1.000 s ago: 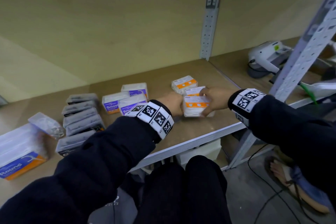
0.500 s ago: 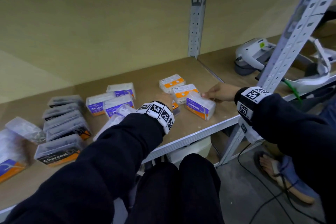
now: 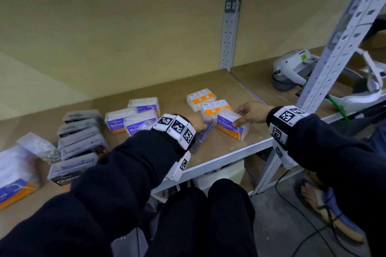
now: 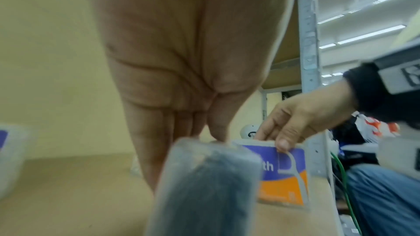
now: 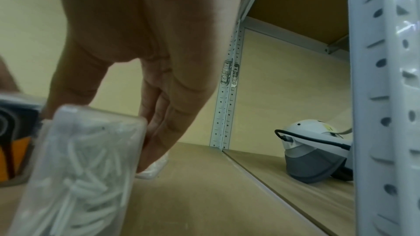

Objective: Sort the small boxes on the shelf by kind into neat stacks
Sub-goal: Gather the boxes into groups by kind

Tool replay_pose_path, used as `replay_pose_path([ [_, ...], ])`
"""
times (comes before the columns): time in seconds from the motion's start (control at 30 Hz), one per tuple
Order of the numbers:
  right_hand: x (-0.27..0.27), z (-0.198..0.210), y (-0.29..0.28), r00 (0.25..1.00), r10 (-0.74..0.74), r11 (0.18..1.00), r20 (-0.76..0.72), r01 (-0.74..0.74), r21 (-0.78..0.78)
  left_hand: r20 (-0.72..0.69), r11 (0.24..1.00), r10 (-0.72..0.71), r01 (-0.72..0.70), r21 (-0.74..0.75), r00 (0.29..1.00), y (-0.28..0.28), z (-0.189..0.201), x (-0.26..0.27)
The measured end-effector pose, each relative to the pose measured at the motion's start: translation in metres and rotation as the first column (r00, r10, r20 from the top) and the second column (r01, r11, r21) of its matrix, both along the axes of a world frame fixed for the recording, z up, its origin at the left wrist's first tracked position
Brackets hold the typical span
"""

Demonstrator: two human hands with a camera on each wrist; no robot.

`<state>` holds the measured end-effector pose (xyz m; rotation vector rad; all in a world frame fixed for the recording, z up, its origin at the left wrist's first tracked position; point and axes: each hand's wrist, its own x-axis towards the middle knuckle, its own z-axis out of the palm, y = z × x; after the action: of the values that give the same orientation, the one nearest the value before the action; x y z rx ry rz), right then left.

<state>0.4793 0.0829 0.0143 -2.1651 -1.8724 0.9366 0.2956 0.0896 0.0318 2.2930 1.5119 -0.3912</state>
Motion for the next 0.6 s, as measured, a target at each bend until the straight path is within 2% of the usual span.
replay_pose_path([
  [0.1,-0.003,0.001,0.000,1.000,-0.007,1.000,0.027,0.007,-0.010,0.031,0.993,0.051,-0.054,0.103,0.998,-0.006,0.000,-0.002],
  [0.23,-0.010,0.003,-0.001,0.993,-0.013,1.000,0.119,0.013,-0.006,0.124,0.984,0.069,-0.088,0.153,0.990,-0.016,-0.005,0.002],
  [0.37,-0.019,0.002,-0.003,0.976,-0.011,1.000,0.219,0.013,-0.008,0.163,0.982,0.104,-0.127,0.137,0.981,-0.017,-0.011,-0.002],
  [0.43,-0.022,0.001,-0.003,0.967,-0.020,1.000,0.255,0.021,-0.003,0.186,0.985,0.071,-0.099,0.143,0.980,-0.016,-0.011,0.000],
  [0.5,-0.024,0.000,-0.004,0.962,-0.036,0.999,0.270,0.037,0.000,0.209,0.984,0.035,-0.070,0.162,0.977,-0.017,-0.010,0.004],
  [0.6,-0.026,0.001,-0.005,0.960,-0.055,0.998,0.275,0.056,0.005,0.198,0.982,0.060,-0.094,0.167,0.978,-0.015,-0.012,0.009],
])
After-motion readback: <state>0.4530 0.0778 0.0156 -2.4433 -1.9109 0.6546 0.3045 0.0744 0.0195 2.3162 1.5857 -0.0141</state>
